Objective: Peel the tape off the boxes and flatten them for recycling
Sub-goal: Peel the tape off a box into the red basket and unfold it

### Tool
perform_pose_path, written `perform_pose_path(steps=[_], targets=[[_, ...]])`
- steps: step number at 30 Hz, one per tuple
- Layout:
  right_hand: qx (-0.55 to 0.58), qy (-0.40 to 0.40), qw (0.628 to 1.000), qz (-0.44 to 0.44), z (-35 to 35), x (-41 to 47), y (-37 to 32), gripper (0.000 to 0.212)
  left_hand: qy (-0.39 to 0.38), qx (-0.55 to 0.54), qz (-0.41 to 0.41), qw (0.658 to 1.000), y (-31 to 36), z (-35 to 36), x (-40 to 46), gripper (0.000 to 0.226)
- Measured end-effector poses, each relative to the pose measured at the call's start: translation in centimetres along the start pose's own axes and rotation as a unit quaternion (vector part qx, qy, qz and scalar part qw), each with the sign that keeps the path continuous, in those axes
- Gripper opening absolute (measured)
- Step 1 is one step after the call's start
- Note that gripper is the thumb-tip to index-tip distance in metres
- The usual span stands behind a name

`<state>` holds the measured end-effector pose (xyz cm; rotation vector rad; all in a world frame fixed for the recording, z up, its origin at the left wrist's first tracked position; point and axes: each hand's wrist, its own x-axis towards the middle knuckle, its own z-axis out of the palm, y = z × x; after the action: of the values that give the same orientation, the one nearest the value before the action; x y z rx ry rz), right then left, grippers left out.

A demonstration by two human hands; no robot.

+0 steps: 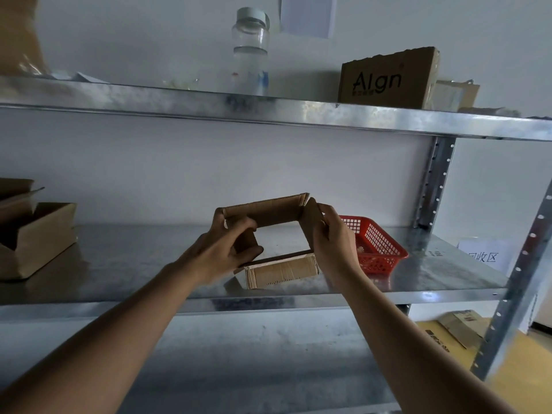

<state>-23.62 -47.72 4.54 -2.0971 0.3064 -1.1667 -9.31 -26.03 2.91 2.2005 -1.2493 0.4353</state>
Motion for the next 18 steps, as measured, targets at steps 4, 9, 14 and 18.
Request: perform_pose_path(steps=[4,9,14,18], targets=[[0.016,0.001,0.999,0.041,-0.2,0.0,0.7,0.033,0.062,-0.131,0.042,0.989,0.0,-0.3,-0.8,0.018],[0.038,0.015,0.997,0.068,-0.3,-0.1,1.8,0.040,0.044,-0.126,0.036,0.990,-1.3,-0.3,-0.8,0.057],[0.081,0.012,0.995,0.055,-0.4,-0.2,1.8,0.042,0.110,-0.035,0.051,0.992,-2.4,1.4,-0.6,0.079],[0.103,-0.009,0.994,0.036,-0.8,-0.2,2.0,0.040,0.177,0.000,0.045,0.983,-2.7,2.1,-0.6,0.081]])
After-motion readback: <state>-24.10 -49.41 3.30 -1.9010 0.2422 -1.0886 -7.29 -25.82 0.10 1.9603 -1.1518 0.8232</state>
